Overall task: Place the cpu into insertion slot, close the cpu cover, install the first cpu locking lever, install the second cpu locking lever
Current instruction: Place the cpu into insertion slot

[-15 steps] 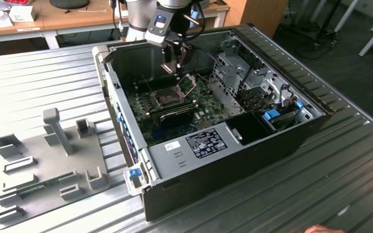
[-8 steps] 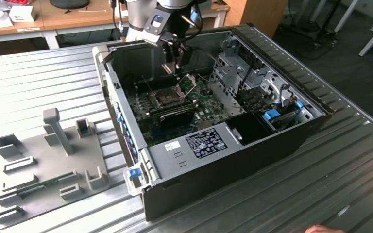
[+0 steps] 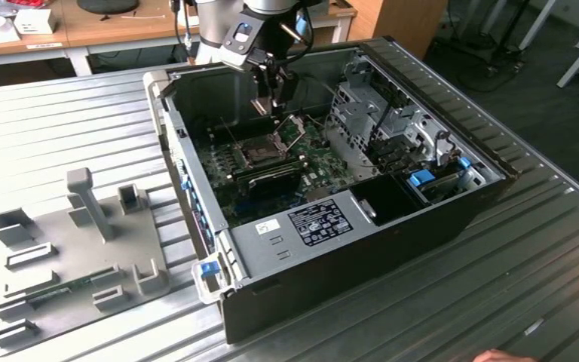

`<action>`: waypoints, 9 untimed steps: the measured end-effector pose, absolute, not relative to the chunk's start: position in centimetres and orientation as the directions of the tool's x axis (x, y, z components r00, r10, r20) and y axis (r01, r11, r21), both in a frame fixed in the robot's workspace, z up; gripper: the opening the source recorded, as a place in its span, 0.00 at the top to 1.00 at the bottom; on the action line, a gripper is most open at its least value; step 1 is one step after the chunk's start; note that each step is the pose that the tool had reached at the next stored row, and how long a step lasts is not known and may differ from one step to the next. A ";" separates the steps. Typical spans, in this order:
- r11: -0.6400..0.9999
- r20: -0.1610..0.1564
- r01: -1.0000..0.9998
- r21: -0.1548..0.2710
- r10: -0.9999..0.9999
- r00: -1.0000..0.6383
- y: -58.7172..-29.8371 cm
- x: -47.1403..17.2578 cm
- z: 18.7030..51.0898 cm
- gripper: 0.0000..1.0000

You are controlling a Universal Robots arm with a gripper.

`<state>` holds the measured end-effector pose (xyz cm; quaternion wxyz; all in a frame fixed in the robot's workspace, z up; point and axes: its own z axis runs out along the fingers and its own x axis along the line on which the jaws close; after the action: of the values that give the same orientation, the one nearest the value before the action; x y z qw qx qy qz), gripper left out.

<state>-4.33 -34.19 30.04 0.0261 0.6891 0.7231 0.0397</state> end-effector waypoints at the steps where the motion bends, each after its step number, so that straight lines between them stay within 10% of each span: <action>1: 0.047 0.017 0.995 0.093 0.999 -0.049 -34.2 -4.3 30.0 0.46; 9: 0.045 0.017 0.995 0.093 0.999 -0.046 -34.2 -4.4 29.6 0.46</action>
<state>-4.43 -34.19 29.64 0.0261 0.6900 0.7222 0.0397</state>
